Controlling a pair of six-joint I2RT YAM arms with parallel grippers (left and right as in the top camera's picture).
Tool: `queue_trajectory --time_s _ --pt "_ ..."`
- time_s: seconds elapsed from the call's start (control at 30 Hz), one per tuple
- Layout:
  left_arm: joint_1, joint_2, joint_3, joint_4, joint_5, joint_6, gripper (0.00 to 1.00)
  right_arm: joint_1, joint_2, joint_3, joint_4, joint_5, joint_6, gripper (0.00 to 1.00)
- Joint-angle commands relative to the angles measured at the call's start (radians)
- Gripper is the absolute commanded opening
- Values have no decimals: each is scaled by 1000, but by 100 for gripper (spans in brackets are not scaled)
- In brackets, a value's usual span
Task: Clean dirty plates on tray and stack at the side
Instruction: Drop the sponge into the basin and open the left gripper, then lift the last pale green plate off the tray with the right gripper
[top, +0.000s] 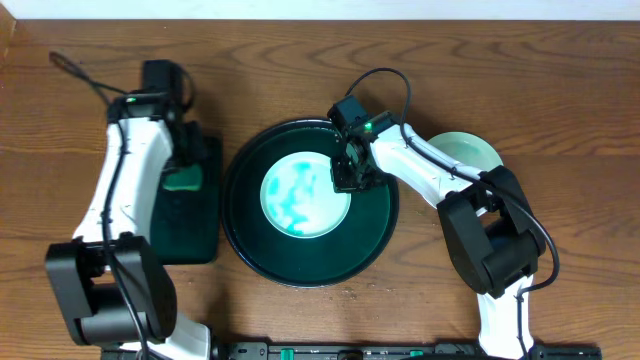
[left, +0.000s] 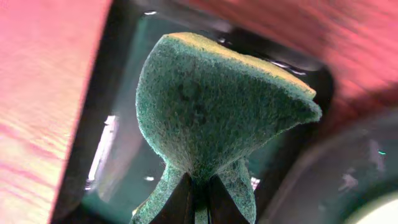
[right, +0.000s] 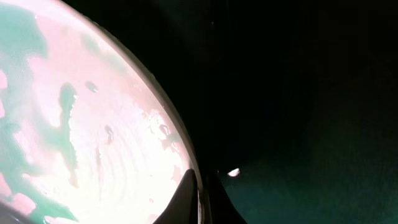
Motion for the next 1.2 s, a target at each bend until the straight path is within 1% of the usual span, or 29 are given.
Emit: queue_trajectory --time_s 0.0,0.17,0.2,0.27,0.37,0.4,0.43,0.63,0.7,0.8,0.97,1.17 --pt "38 52 -50 4 -47 42 7 7 -4 0 9 29 -7 1" --pt "52 136 -74 0 -3 41 7 7 -4 0 9 25 -8 1" --pt "52 160 -76 -4 0 41 13 7 -4 0 8 24 -8 1" --pt "53 174 -76 -13 0 41 29 6 -4 0 10 13 -20 1" --pt "53 168 -70 -31 0 41 62 4 -8 4 14 -17 -53 1" --pt "53 164 -64 -39 0 41 71 3 -13 6 16 -21 -64 1" --pt "53 157 -53 -51 0 41 73 3 -19 6 16 -24 -74 1" --pt "52 64 24 -134 0 41 74 3 -101 6 18 15 -157 1" --pt "52 11 37 -147 5 41 74 7 -136 6 14 68 -166 1" --pt "53 -78 38 -147 51 41 75 22 -195 6 6 192 -176 1" --pt "52 -201 38 -135 117 40 75 85 -268 6 -21 521 -187 1" --pt "52 -254 38 -124 132 33 75 251 -282 6 -68 980 -205 1"
